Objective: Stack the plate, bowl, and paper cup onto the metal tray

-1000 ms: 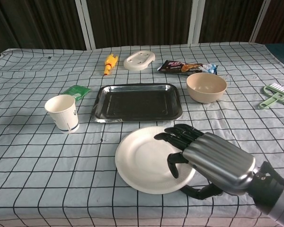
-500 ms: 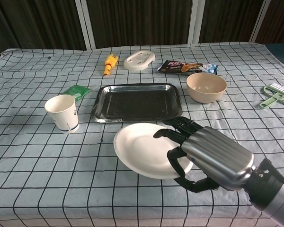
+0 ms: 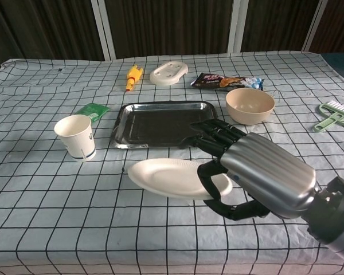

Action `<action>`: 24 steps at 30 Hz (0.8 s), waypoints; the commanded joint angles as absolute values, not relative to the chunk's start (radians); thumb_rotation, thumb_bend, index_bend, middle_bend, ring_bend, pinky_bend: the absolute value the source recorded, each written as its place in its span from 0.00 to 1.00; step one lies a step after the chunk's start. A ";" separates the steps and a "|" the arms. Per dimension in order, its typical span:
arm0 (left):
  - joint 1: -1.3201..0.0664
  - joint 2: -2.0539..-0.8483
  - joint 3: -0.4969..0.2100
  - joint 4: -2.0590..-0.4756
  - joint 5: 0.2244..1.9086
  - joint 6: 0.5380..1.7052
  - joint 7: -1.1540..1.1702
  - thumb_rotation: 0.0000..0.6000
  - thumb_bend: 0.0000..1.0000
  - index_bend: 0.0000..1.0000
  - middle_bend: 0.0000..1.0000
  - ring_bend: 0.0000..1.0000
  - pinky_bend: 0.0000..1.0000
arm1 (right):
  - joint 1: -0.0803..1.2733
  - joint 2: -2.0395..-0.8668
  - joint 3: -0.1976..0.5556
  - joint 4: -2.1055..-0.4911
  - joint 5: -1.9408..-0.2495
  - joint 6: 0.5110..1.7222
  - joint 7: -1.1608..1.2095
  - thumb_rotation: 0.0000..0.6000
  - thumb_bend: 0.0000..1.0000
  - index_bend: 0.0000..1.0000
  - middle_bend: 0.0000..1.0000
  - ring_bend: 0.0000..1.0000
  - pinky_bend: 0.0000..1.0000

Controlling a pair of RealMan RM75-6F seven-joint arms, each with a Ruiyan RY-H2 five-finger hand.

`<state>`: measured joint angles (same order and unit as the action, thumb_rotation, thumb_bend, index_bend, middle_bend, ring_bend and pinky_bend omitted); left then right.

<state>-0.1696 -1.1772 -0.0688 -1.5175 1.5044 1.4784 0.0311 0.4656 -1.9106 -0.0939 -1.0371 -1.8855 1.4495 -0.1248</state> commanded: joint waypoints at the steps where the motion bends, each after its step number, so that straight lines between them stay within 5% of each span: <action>1: -0.169 -1.177 -0.069 -1.517 1.505 1.479 0.031 1.00 0.36 0.00 0.08 0.05 0.13 | 0.482 -1.889 -0.078 -1.077 -1.905 1.468 -0.159 1.00 0.54 0.73 0.17 0.00 0.07; 14: -0.169 -1.176 -0.070 -1.517 1.505 1.477 0.027 1.00 0.36 0.00 0.08 0.05 0.13 | 0.581 -1.847 0.059 -1.156 -1.867 1.390 -0.308 1.00 0.54 0.73 0.17 0.00 0.08; 24: -0.174 -1.175 -0.074 -1.516 1.497 1.466 0.026 1.00 0.36 0.00 0.08 0.05 0.13 | 0.734 -1.946 0.232 -0.945 -1.700 1.196 -0.381 1.00 0.54 0.73 0.18 0.00 0.10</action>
